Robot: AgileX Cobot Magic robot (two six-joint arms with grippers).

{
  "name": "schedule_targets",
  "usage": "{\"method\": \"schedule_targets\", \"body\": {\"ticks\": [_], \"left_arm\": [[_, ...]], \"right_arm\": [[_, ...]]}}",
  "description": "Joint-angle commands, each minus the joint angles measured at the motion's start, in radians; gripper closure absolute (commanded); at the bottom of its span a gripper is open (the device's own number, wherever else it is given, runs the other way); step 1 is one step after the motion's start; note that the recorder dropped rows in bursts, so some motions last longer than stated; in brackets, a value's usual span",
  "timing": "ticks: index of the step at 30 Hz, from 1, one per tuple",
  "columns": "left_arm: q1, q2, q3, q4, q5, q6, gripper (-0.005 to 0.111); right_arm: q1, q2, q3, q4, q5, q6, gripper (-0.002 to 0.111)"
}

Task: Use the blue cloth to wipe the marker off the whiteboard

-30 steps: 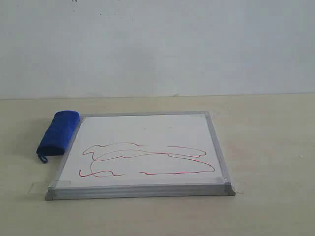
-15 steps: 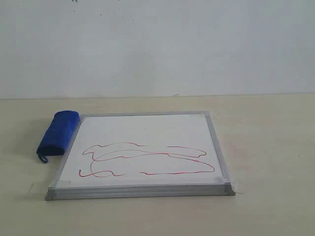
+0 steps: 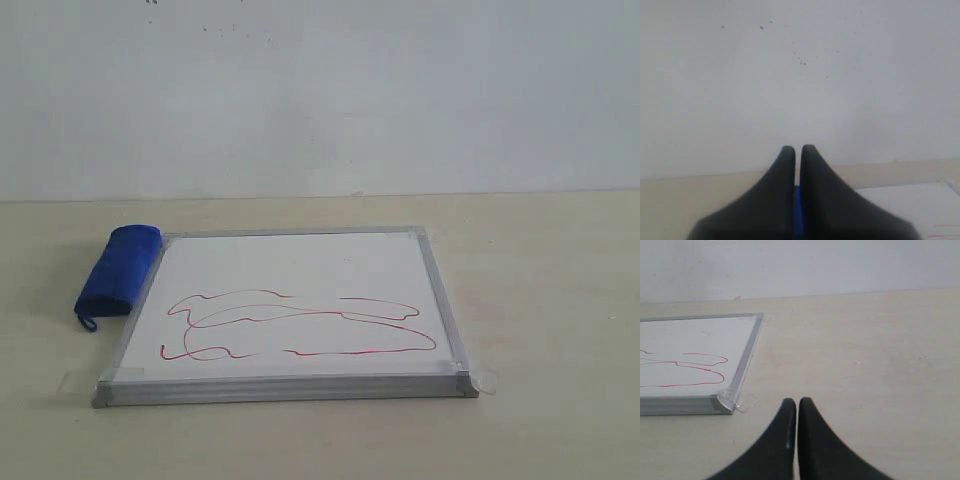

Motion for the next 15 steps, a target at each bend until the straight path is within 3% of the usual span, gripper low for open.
{"method": "schedule_targets", "body": {"ticks": [1, 15], "left_arm": [[-0.003, 0.004, -0.006, -0.005, -0.064, -0.008, 0.103], [-0.003, 0.065, -0.006, -0.005, -0.105, -0.008, 0.103]], "right_arm": [[-0.002, -0.005, -0.001, -0.004, -0.002, -0.003, 0.107], [-0.002, -0.005, -0.001, -0.004, -0.002, -0.003, 0.107]]}}
